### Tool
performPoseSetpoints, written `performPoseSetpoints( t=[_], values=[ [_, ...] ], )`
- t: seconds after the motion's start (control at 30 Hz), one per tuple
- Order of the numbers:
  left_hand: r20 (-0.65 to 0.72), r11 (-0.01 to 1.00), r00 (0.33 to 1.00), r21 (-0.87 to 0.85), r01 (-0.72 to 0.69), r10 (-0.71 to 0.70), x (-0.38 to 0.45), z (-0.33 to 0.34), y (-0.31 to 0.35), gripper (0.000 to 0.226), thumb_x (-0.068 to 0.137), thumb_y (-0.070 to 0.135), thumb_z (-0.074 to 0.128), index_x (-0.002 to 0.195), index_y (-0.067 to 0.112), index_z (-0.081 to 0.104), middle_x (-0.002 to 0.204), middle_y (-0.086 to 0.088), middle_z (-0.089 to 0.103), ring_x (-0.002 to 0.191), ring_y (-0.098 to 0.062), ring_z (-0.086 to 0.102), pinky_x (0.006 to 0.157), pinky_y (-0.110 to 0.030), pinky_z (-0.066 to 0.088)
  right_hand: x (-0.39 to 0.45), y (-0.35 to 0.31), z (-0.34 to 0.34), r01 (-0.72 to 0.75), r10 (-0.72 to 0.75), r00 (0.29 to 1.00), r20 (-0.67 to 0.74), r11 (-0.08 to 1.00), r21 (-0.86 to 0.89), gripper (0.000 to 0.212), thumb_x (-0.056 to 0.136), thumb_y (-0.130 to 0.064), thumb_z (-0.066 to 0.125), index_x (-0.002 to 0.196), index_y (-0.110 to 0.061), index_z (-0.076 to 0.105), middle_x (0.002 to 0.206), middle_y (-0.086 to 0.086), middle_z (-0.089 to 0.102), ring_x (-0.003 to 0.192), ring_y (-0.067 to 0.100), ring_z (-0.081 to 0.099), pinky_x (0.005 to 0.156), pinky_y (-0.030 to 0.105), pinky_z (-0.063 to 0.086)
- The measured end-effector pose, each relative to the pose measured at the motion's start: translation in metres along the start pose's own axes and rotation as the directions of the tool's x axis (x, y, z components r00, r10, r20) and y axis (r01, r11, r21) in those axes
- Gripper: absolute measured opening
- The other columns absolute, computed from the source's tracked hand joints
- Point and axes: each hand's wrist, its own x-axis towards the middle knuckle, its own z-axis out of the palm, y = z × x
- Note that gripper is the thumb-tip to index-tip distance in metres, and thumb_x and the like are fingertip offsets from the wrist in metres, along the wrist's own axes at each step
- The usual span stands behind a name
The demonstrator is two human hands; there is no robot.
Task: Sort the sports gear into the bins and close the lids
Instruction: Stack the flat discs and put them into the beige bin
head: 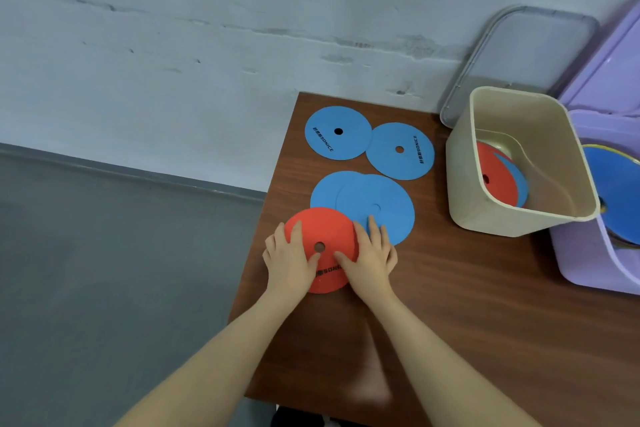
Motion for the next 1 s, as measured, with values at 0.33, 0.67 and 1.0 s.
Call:
performPoseSetpoints(
  t=[0.33, 0.67, 1.0],
  values=[
    [-0.102, 0.970, 0.981, -0.159, -0.181, 0.166, 0.000, -0.015, -0.007, 0.067, 0.083, 0.013, 0.065, 0.142, 0.018, 0.033, 0.129, -0.006, 0.035, 0.116, -0.021, 0.031, 0.097, -0.033, 0.034, -0.003, -0.003, -0.019, -0.001, 0.051, 0.980, -0.191, 0.967, 0.254, 0.046, 0.079, -0.011, 0.065, 0.120, -0.026, 0.050, 0.127, -0.001, 0.040, 0.123, 0.020, 0.031, 0.105, 0.037, 0.015],
    [-0.083, 0.893, 0.931, -0.266, -0.364, 0.355, 0.050, -0.017, 0.067, 0.060, 0.088, 0.010, 0.057, 0.142, 0.012, 0.031, 0.143, -0.009, 0.026, 0.130, -0.023, 0.023, 0.109, -0.037, 0.029, 0.043, 0.023, -0.068, -0.077, 0.182, 0.937, -0.299, 0.940, 0.332, 0.036, 0.083, -0.003, 0.058, 0.116, -0.012, 0.050, 0.130, 0.005, 0.044, 0.122, 0.026, 0.037, 0.103, 0.040, 0.022],
    [0.125, 0.997, 0.989, -0.024, -0.073, 0.075, 0.062, 0.007, 0.058, 0.069, 0.095, 0.041, 0.044, 0.148, 0.014, 0.010, 0.156, -0.013, 0.004, 0.142, -0.031, 0.005, 0.113, -0.043, 0.013, 0.055, 0.024, -0.041, -0.214, 0.230, 0.967, -0.110, 0.967, 0.140, 0.074, 0.093, -0.031, 0.052, 0.149, -0.013, 0.007, 0.157, 0.009, 0.005, 0.143, 0.026, 0.003, 0.114, 0.042, 0.006]
  ],
)
